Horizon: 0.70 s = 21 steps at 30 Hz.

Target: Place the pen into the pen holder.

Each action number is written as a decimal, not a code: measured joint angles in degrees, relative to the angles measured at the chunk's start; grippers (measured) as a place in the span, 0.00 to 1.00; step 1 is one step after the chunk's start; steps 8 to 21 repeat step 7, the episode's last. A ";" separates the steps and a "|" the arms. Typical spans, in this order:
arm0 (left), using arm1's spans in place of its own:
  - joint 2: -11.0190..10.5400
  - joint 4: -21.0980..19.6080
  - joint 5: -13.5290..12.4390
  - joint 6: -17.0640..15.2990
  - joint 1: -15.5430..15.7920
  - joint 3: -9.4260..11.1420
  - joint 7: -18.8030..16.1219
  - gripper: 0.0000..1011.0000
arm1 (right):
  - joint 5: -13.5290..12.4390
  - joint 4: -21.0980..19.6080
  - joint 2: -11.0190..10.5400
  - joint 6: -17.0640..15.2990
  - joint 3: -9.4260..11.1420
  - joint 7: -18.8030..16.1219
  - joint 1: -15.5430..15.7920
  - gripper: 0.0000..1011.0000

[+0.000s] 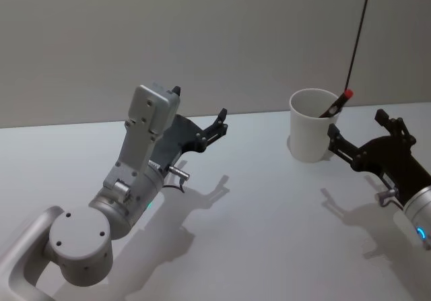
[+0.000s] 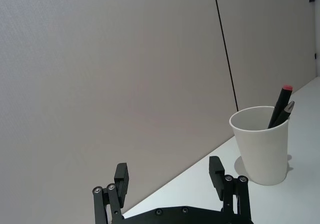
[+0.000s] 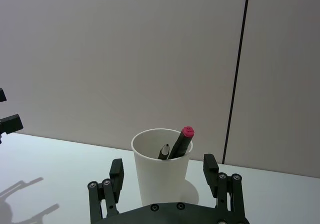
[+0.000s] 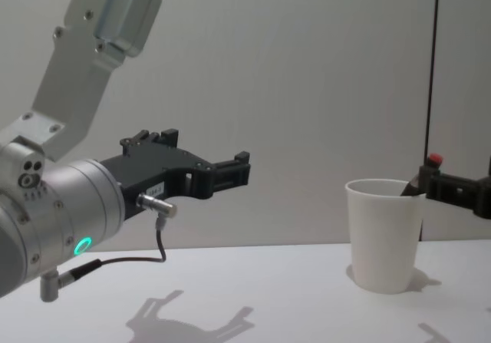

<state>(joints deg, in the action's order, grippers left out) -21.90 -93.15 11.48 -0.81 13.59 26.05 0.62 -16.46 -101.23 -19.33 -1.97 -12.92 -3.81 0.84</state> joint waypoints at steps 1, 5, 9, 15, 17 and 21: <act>0.00 0.00 0.00 0.01 0.00 0.00 0.00 0.99 | 0.00 0.00 0.00 0.00 0.00 0.00 0.00 0.99; 0.00 -0.02 0.00 0.02 0.00 -0.03 0.00 0.99 | 0.00 0.00 0.00 0.02 -0.02 -0.01 0.00 0.99; 0.00 -0.02 0.00 0.03 0.00 -0.03 0.00 0.99 | 0.00 0.00 0.00 0.03 -0.02 -0.01 0.00 0.99; 0.00 -0.02 0.00 0.03 0.00 -0.03 0.00 0.99 | 0.00 0.00 0.00 0.03 -0.02 -0.01 0.00 0.99; 0.00 -0.02 0.00 0.03 0.00 -0.03 0.00 0.99 | 0.00 0.00 0.00 0.03 -0.02 -0.01 0.00 0.99; 0.00 -0.02 0.00 0.03 0.00 -0.03 0.00 0.99 | 0.00 0.00 0.00 0.03 -0.02 -0.01 0.00 0.99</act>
